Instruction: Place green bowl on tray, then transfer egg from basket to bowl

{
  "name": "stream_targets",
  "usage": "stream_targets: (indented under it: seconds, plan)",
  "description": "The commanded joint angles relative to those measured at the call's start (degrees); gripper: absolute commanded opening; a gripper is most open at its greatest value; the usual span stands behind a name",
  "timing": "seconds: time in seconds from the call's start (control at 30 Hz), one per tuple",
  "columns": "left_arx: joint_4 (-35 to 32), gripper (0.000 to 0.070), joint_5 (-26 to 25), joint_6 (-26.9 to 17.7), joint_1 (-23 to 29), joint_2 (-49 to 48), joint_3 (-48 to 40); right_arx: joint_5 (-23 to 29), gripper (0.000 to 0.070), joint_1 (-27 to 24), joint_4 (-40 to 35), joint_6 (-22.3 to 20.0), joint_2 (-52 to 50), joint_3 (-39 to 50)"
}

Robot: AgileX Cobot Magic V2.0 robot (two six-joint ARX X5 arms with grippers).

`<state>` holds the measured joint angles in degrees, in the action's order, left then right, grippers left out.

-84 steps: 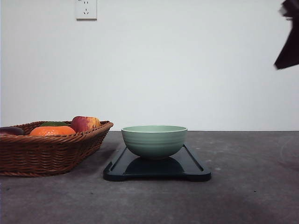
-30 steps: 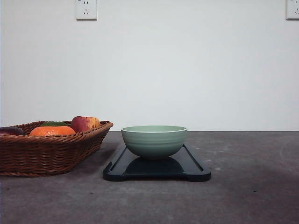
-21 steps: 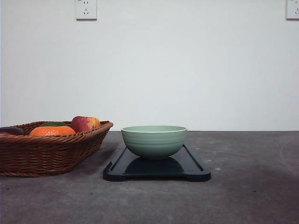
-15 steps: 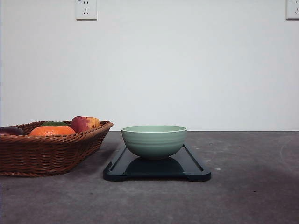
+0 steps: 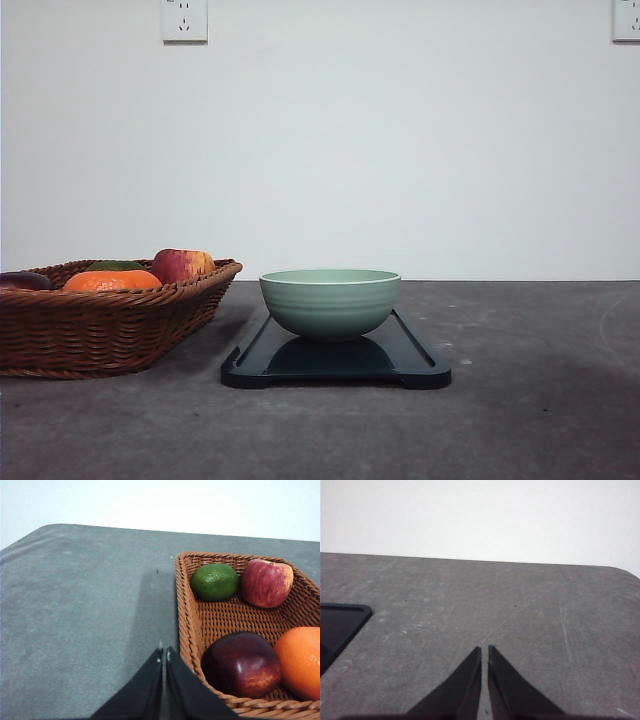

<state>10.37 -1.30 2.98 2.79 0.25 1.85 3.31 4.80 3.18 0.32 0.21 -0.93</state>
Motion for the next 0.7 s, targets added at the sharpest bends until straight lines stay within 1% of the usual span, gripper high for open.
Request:
stream_targets:
  seconds: [0.0,0.67]
  plan:
    - [0.3,0.0000,0.0,-0.4,0.2,-0.1,-1.1,0.2,0.0015,-0.1,-0.6,0.5,0.0,0.2]
    - [0.3,0.0000,0.0,-0.4,0.2,-0.1,-1.1,0.2,0.0015,-0.1,-0.6,0.5,0.0,0.2]
